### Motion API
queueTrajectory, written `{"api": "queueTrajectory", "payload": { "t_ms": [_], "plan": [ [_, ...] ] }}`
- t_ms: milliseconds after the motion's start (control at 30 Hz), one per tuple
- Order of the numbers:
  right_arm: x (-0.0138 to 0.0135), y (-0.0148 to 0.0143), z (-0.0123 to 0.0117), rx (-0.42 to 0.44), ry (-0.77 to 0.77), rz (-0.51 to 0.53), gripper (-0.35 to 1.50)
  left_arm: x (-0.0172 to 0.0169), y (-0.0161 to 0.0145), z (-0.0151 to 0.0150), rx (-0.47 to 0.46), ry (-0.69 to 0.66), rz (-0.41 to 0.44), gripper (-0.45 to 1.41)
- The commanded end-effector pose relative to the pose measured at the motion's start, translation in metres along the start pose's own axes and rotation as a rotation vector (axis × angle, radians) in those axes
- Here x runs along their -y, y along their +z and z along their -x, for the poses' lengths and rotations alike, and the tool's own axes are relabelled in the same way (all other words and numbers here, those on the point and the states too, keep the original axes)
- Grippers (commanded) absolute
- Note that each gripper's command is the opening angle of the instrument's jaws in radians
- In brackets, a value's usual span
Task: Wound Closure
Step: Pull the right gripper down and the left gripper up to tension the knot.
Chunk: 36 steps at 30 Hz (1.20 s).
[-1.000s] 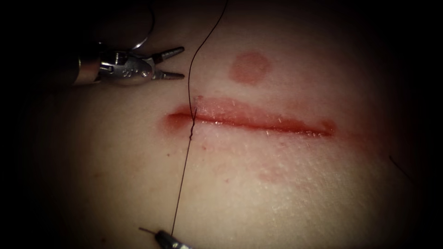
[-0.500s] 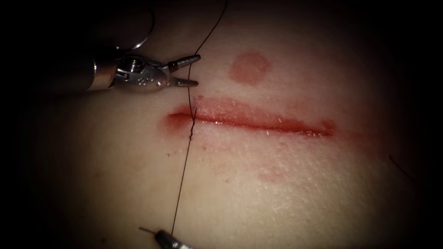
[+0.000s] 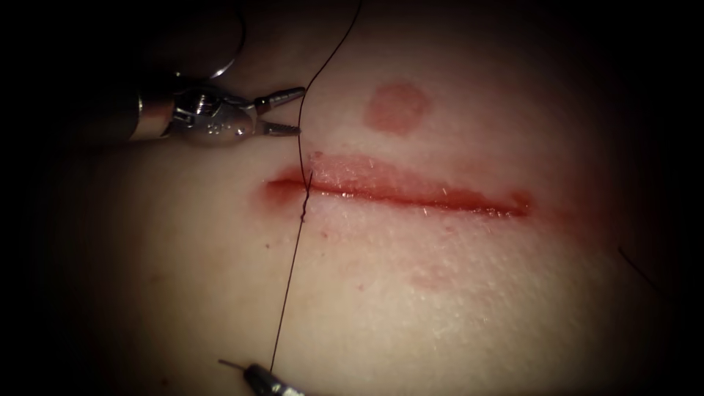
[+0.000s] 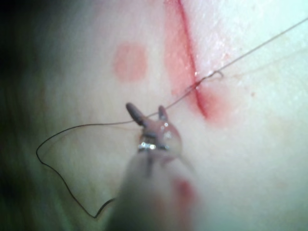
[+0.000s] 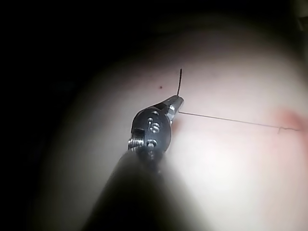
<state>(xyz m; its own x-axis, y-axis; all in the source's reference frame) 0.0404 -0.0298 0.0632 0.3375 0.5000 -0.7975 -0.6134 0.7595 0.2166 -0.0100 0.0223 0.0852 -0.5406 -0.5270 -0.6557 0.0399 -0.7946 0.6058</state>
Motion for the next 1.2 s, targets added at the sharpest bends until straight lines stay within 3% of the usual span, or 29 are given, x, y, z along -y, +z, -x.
{"api": "queueTrajectory", "payload": {
  "t_ms": [33,467,1200],
  "plan": [
    [0.0008,0.0002,0.0006,0.002,0.002,-0.003,-0.35,-0.0005,0.0008,0.0002,-0.001,0.007,0.007,0.47],
    [0.0010,0.0000,0.0006,0.001,0.000,-0.004,-0.35,-0.0041,0.0027,0.0012,0.013,0.084,0.059,0.47],
    [0.0012,-0.0001,0.0008,0.000,0.004,-0.005,-0.35,-0.0040,0.0035,0.0004,0.011,0.079,0.047,0.39]
  ]
}}
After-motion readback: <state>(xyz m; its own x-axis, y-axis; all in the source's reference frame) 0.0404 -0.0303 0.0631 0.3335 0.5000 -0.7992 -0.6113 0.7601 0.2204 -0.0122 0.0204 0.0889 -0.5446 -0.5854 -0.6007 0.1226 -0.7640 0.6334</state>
